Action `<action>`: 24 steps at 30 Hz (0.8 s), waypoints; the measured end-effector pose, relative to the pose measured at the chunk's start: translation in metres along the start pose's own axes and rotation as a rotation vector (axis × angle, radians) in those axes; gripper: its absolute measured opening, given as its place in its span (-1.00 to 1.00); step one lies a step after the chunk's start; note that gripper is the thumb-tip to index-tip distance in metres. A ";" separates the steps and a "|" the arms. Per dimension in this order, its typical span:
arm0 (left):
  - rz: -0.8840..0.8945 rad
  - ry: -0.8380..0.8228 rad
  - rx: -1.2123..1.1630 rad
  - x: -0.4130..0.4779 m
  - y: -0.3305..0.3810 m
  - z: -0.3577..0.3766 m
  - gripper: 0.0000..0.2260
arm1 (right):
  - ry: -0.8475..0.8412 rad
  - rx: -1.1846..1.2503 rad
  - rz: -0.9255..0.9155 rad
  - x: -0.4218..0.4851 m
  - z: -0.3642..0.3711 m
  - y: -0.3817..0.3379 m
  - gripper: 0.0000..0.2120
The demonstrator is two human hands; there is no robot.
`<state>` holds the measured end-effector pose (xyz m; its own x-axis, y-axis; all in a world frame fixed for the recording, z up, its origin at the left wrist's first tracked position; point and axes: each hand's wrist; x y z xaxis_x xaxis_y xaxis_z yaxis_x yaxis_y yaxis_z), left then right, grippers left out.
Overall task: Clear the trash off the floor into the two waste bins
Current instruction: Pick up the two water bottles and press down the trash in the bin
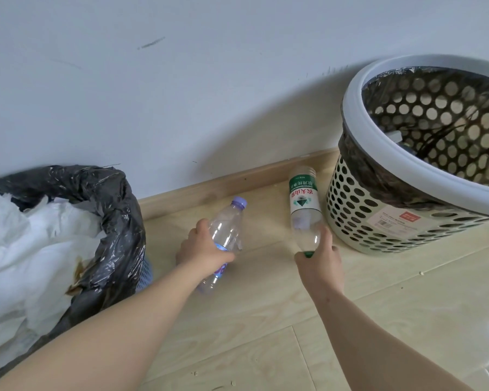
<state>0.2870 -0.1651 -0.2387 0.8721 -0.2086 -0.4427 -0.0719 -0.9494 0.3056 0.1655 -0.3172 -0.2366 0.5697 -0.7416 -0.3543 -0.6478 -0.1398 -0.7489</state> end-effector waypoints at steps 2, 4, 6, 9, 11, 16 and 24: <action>0.021 0.053 -0.148 -0.007 0.003 -0.005 -0.26 | 0.048 0.078 -0.053 -0.003 -0.004 -0.008 -0.41; 0.041 0.082 -0.289 -0.013 0.008 -0.013 -0.30 | 0.114 0.077 -0.147 -0.003 -0.011 -0.017 -0.51; 0.059 0.098 -0.430 -0.017 0.013 -0.022 -0.33 | 0.194 0.101 -0.239 -0.002 -0.018 -0.031 -0.63; 0.111 0.148 -0.561 -0.024 0.026 -0.042 -0.38 | 0.306 0.172 -0.371 0.000 -0.026 -0.058 -0.77; 0.178 0.174 -0.626 -0.030 0.038 -0.058 -0.45 | 0.365 0.209 -0.476 -0.002 -0.028 -0.078 -0.82; 0.346 0.243 -0.738 -0.042 0.058 -0.094 -0.35 | 0.441 0.320 -0.656 -0.008 -0.035 -0.126 -0.83; 0.654 0.438 -0.828 -0.066 0.109 -0.155 -0.27 | 0.806 0.638 -0.998 -0.033 -0.098 -0.212 -0.75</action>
<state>0.2967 -0.2182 -0.0457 0.8907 -0.3520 0.2876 -0.3742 -0.2087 0.9035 0.2345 -0.3275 -0.0109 0.0662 -0.7034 0.7077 0.3024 -0.6618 -0.6860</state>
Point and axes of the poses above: each hand's wrist, its own x-axis towards the middle knuckle, its own z-axis out of the palm, y = z × x, and after that the axes turned 10 degrees about x, right-handed
